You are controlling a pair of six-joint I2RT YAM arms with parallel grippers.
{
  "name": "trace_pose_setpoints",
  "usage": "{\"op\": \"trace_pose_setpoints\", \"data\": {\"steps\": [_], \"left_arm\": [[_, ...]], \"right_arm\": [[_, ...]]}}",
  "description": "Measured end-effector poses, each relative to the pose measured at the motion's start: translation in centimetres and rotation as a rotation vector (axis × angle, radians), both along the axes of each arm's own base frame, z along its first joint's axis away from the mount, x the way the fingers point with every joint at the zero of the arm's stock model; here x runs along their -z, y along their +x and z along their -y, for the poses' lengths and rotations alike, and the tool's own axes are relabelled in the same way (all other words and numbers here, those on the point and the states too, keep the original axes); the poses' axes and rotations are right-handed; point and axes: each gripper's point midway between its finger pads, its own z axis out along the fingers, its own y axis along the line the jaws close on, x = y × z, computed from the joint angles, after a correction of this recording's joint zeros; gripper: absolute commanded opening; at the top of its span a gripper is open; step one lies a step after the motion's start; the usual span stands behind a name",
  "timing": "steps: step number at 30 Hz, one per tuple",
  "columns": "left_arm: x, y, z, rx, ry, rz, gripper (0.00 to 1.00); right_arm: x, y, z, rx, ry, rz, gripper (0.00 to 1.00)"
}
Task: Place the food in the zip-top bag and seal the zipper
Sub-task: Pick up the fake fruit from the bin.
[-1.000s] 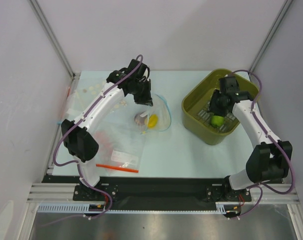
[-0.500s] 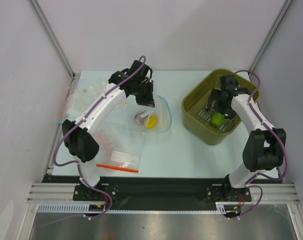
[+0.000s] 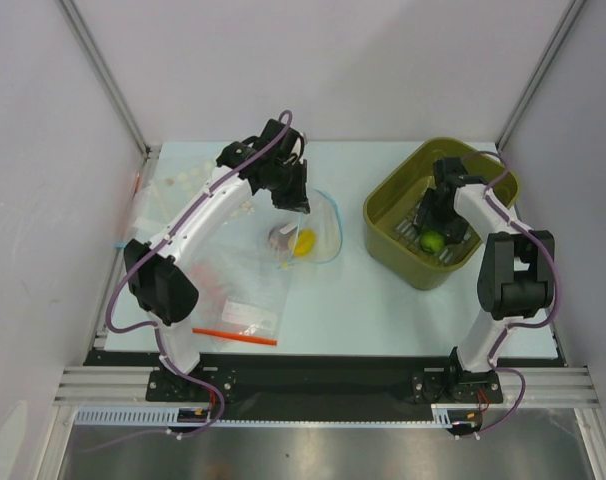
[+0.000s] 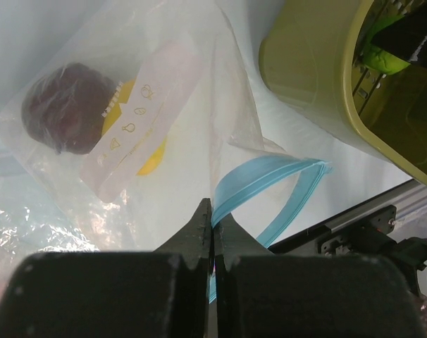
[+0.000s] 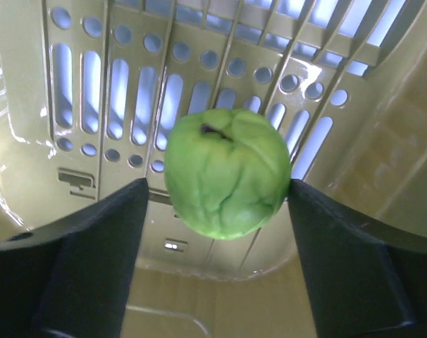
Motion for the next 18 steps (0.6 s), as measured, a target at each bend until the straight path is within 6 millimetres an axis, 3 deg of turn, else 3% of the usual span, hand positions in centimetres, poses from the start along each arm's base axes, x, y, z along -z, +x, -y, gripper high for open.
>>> {"op": "trace_pose_setpoints", "data": {"steps": [6, 13, 18], "left_arm": [[-0.4, 0.1, 0.2, 0.002, -0.009, 0.009, 0.0], [-0.6, 0.2, 0.2, 0.009, -0.011, 0.018, 0.0], [-0.7, 0.3, 0.3, 0.012, -0.013, 0.017, 0.0]], "right_arm": [[-0.4, 0.9, 0.2, -0.007, -0.004, 0.031, 0.54], [-2.3, 1.7, -0.2, -0.054, 0.009, 0.091, 0.51], [-6.5, 1.9, -1.1, -0.091, 0.044, 0.199, 0.5]]}}
